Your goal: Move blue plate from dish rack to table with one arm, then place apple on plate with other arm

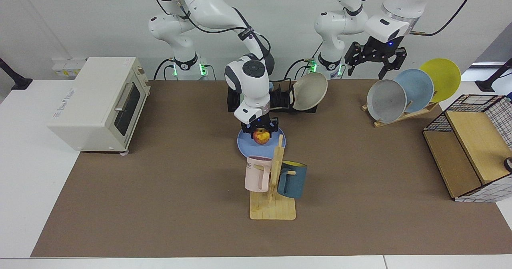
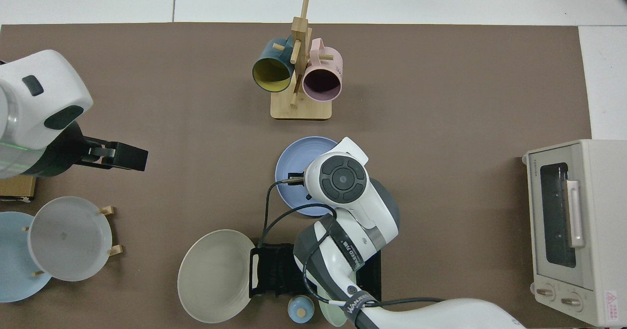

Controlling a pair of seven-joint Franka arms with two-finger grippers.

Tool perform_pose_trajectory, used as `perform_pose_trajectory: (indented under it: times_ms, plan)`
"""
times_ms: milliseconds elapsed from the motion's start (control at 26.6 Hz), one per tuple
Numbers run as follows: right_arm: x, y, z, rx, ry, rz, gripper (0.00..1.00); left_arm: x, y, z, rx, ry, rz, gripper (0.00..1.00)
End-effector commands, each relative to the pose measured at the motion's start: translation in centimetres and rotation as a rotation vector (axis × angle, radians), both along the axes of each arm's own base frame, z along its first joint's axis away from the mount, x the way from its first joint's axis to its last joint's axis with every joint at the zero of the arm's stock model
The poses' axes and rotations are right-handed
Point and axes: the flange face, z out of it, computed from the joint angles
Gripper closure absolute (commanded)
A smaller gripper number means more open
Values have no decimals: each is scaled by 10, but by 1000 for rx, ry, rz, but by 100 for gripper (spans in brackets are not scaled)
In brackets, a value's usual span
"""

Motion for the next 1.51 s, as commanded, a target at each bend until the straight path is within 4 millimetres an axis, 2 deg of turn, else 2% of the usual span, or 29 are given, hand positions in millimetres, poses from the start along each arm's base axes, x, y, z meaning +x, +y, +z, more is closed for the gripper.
perform_pose_trajectory:
  times_ms: [0, 75, 113, 151, 226, 263, 489, 602, 753, 866, 903, 1091, 1167, 1317, 1468]
  plan:
    - [-5, 1, -5, 8, -17, -24, 84, -4, 3, 7, 2, 4, 3, 0]
    - [-5, 1, -5, 9, -17, -30, 75, -4, 3, 7, 2, 4, 3, 0]
    - [-5, 1, -5, 9, -17, -33, 66, -4, 3, 7, 2, 4, 3, 0]
    - [-4, 0, -5, 9, -17, -35, 53, -4, 3, 7, 0, 5, 3, 0]
    - [-5, 0, -6, 9, -16, -36, 11, -4, 3, 7, 0, 5, 3, 0]
    - [-5, 0, -6, 9, -16, -36, 0, -4, 3, 7, 0, 5, 3, 0]
    - [-4, 3, -1, 8, -21, -31, 0, -4, 3, 7, 0, 5, 3, 0]
    - [1, -1, 7, 9, -28, -39, 0, -4, 3, 7, 0, 5, 3, 0]
    - [13, -19, 37, 10, -33, -63, 0, -4, 3, 7, 0, 5, 3, 0]
    - [30, -50, 68, 5, -43, -97, 0, -4, 3, 7, 2, 4, 3, 0]
    - [37, -65, 84, 4, -48, -103, 0, -4, 3, 7, 2, 4, 3, 0]
    - [51, -118, 136, -11, -33, -60, 0, -4, 3, 7, 2, 4, 3, 0]
    - [57, -148, 156, -24, -17, -36, 0, -4, 3, 7, 2, 4, 3, 0]
    - [55, -196, 186, -40, 0, 11, 0, -4, 3, 7, 2, 4, 3, 0]
    - [48, -256, 214, -59, 26, 53, 0, -4, 3, 7, 0, 5, 3, 0]
